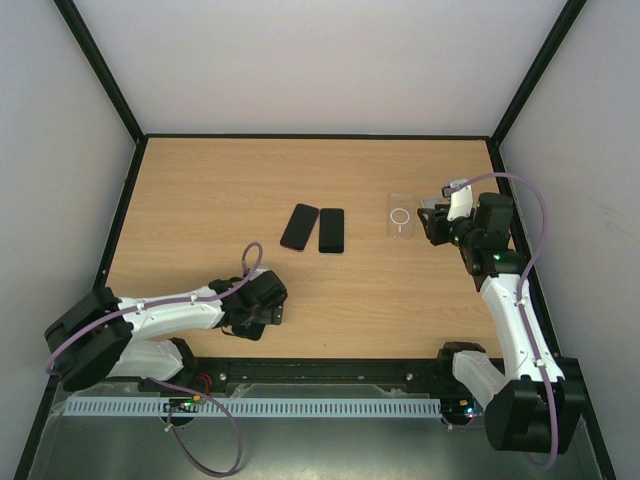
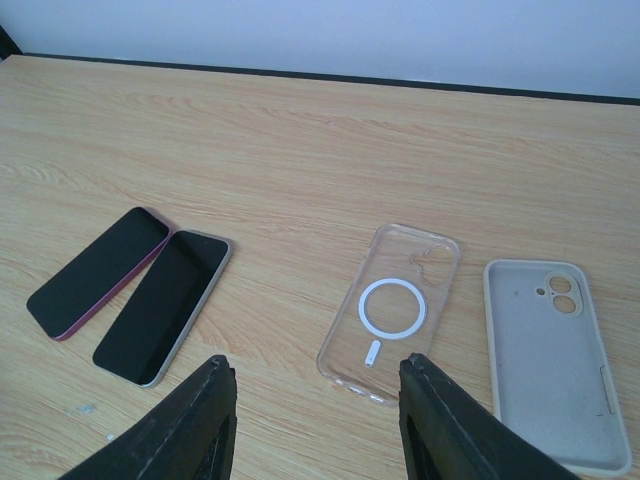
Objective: Take the phone out of the phone case
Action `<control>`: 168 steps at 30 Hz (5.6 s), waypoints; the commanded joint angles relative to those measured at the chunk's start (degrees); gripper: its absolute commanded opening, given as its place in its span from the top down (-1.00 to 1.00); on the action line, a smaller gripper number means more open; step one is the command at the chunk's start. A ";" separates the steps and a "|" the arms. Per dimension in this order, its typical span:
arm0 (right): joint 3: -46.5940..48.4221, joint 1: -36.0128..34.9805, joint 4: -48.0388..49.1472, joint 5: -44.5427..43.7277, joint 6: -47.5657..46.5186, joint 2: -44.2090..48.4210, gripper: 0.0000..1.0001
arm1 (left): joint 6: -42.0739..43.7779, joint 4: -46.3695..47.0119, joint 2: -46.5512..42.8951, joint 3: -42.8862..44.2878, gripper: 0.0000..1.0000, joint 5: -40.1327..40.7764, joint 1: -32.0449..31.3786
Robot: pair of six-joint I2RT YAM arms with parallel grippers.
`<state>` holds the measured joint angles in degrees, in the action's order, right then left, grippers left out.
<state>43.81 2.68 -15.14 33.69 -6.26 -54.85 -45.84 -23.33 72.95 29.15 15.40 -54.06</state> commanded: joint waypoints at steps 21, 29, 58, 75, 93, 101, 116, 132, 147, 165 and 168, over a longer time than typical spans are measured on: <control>0.23 0.22 -1.03 0.74 -1.03 -0.43 0.10 | 0.49 -13.92 14.39 11.26 -0.92 -10.85 -4.09; 0.26 0.24 -1.08 0.76 -1.04 -0.34 0.10 | 6.09 -14.66 18.06 14.20 -0.77 -11.58 0.35; 0.48 0.22 -0.77 -0.34 -1.12 -2.51 0.10 | 9.55 -13.65 15.97 17.63 0.38 -14.74 1.90; 0.75 0.22 -0.98 0.38 -0.92 -3.51 0.10 | 9.43 -3.03 5.02 20.56 0.61 -19.15 3.53; 7.26 0.22 -18.08 39.37 -12.44 -8.32 -0.95 | 8.72 32.18 -2.46 19.77 0.61 -23.69 3.74; 1.22 -4.81 -15.81 51.40 -10.59 -6.91 -0.95 | 11.41 42.73 -2.62 20.22 0.60 -26.69 4.42; 1.88 -9.90 -15.03 53.90 -8.81 -7.25 -0.95 | 10.89 56.83 -0.35 19.12 0.62 -34.27 4.53; 7.29 -13.47 -22.31 56.68 -15.37 -9.98 -0.95 | 6.91 65.74 1.35 19.05 0.66 -41.78 4.49; 13.00 -19.01 -38.61 58.93 -32.60 -11.35 -0.95 | 2.88 72.23 3.11 16.21 0.73 -41.30 4.41; 18.40 -18.98 -46.54 58.94 -35.18 -21.42 -0.85 | -0.53 77.44 4.69 15.18 0.75 -41.75 2.74; 18.36 -18.96 -45.51 58.94 -34.06 -20.31 -0.51 | -0.41 76.55 4.59 14.87 0.75 -41.21 2.64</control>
<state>60.38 -16.16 -58.15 89.65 -38.61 -76.29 -46.11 47.42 78.37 43.57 -25.96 -50.59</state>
